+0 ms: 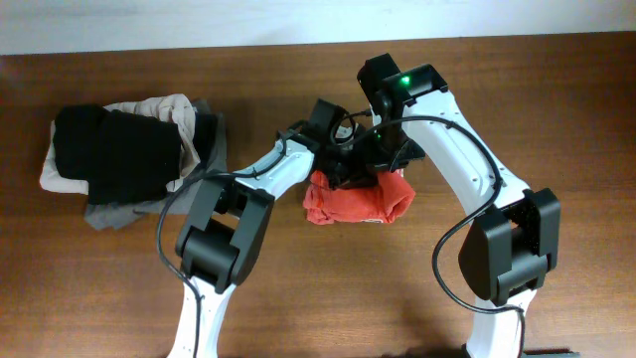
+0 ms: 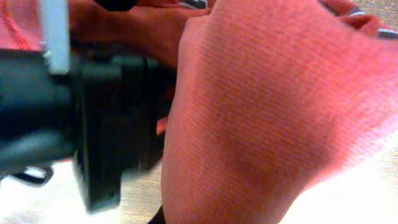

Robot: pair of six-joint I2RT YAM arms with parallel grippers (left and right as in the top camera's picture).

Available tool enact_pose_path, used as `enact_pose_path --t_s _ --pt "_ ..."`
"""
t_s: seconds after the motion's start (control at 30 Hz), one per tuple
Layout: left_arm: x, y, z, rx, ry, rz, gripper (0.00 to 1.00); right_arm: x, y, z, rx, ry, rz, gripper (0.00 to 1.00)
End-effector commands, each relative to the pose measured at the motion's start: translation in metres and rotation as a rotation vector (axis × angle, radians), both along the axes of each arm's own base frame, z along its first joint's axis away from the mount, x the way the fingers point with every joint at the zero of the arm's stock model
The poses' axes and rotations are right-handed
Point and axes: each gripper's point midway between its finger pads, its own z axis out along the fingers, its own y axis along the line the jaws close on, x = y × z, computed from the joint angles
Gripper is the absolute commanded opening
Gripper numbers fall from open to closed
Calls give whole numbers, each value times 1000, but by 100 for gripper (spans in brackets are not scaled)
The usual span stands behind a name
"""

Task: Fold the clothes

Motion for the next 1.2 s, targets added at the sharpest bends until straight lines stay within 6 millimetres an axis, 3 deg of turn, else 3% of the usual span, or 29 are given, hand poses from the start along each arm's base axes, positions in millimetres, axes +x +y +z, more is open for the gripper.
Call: enact_pose_path --t_s 0.0,0.17,0.4,0.7,0.9,1.03,1.13,1.17 --pt "14 22 0 167 -143 50 49 4 3 25 32 -68 -8 4" --pt "28 41 20 258 -218 119 60 5 3 25 34 -72 -8 4" --pt "34 70 13 353 -199 172 61 7 0 25 29 -74 -14 4" --pt "56 111 23 369 -203 243 61 14 -41 32 -51 -93 -87 4" --pt "65 123 38 354 -227 276 62 14 -68 46 -121 -121 -99 4" --pt "73 133 60 335 -263 309 62 9 -91 55 -247 -134 -105 4" --pt "86 149 93 307 -323 362 62 6 -97 58 -276 -133 -106 4" --pt "93 161 114 291 -362 393 62 6 -96 58 -275 -135 -105 4"
